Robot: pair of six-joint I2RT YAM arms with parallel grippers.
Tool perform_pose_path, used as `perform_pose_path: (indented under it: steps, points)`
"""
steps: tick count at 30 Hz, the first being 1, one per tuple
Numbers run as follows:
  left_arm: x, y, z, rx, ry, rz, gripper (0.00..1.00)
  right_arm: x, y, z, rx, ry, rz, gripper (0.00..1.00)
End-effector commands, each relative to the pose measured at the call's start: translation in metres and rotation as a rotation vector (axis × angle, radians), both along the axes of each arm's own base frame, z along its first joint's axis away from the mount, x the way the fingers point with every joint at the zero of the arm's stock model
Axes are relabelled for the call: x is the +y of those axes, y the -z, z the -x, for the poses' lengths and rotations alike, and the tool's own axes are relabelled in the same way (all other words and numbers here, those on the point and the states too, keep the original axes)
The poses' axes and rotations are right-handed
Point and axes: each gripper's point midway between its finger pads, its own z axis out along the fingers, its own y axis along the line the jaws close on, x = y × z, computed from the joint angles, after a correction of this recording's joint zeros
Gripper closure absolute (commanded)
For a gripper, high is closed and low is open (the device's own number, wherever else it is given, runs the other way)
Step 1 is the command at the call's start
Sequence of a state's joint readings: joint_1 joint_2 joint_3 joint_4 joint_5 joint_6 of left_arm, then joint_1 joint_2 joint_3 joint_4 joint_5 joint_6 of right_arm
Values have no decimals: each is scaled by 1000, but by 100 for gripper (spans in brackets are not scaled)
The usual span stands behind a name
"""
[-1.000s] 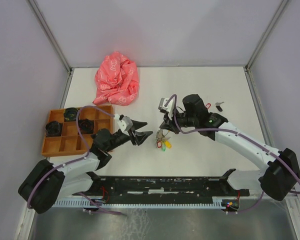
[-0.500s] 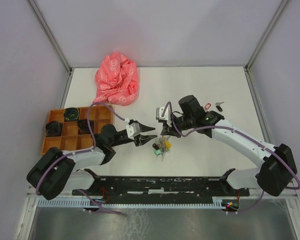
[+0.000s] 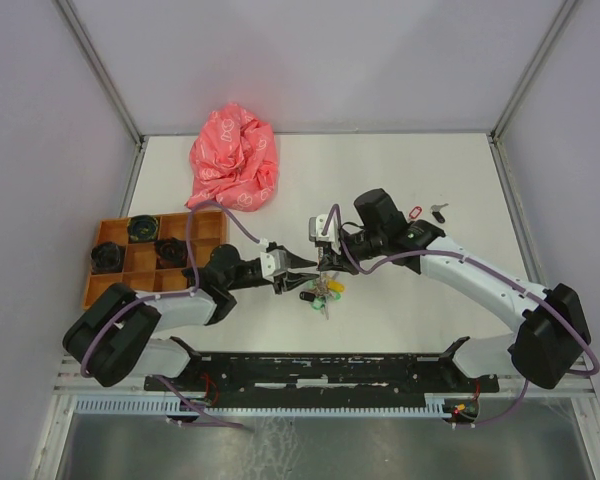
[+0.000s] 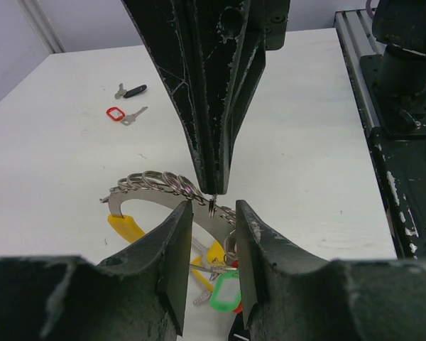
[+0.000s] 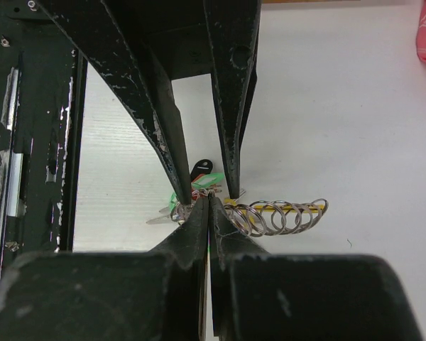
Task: Put the keys on the keyring
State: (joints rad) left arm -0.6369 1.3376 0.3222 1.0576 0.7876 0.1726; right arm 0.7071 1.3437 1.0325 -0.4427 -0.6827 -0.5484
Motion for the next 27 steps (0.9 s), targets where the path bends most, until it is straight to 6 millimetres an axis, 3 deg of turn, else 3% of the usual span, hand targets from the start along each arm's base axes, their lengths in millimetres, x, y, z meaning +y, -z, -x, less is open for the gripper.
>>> perform_pose_path:
  steps: [1, 7, 14, 17, 27]
  points:
    - [-9, -19, -1, -106, 40, 33, 63, 16, -29, -3, -73, -52, -97, 99]
    - [-12, -16, -2, -98, 44, 24, 70, 19, -29, -2, -68, -59, -108, 99]
    - [-10, -15, -2, -110, 37, 5, 95, 16, -25, -2, -67, -47, -93, 99]
    - [-6, -16, -4, -117, 13, -2, 97, 13, -24, -2, -65, -28, -83, 99]
    - [4, -21, -14, -38, -104, -7, 97, -6, -36, -12, -125, 146, -106, 70]
